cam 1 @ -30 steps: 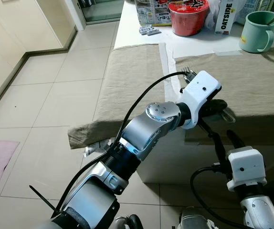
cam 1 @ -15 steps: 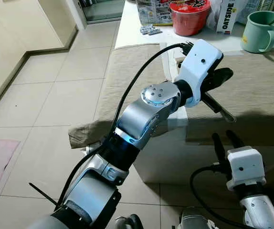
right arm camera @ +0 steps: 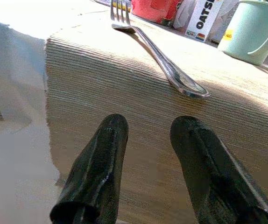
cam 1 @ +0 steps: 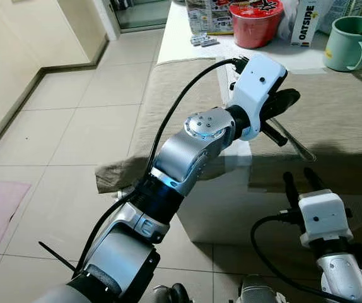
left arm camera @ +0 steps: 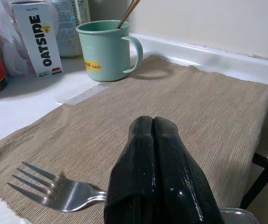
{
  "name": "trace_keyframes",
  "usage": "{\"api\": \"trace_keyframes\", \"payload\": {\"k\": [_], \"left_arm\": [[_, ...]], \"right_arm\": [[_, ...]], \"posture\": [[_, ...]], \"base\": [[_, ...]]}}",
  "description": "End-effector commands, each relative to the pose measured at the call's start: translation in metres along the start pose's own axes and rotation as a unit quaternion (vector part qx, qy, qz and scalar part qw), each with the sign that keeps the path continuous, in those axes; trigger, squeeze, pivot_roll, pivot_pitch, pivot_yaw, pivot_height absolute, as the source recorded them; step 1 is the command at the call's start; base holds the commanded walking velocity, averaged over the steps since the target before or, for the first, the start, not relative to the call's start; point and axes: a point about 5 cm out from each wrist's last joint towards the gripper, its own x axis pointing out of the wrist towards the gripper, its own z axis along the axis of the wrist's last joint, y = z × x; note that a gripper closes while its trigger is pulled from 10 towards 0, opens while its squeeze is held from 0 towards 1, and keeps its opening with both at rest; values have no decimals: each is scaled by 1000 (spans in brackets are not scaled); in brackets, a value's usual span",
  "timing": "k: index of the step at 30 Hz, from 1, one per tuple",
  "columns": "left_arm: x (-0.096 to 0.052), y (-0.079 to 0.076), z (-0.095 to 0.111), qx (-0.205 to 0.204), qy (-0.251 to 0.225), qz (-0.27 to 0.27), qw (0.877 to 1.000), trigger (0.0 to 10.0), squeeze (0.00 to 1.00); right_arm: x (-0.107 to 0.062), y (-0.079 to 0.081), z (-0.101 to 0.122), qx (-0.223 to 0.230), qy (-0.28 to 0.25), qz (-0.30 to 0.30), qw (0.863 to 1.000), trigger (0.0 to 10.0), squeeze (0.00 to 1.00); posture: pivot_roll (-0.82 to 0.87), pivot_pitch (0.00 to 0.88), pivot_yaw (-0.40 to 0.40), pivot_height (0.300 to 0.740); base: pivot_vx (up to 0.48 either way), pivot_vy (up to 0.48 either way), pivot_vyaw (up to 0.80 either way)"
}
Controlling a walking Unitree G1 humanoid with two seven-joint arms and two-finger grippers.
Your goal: Setting the table
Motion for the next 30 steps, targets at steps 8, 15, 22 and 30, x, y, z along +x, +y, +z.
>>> {"api": "trace_keyframes", "payload": {"k": [8,15,22,30], "left_arm": [[13,-22,10,-8,-19,-35,999,10000,0],[14,-23,7,-4,-11,-39,999,10000,0],[13,-6,-13,22,13,-18,1000,10000,0],[12,14,-43,38,68,9,997,10000,0]], "right_arm": [[-3,2,-5,4,9,-1,1000,10000,1000],[-3,3,-5,6,10,-1,1000,10000,1000],[-5,7,2,13,5,5,1000,10000,0],[-15,1,0,10,22,-8,1000,10000,0]], "posture": [[-308,116,198,740],[-308,117,203,740],[-315,129,212,740],[-341,142,218,740]], "base": [[0,0,0],[0,0,0],[0,0,0],[0,0,0]]}}
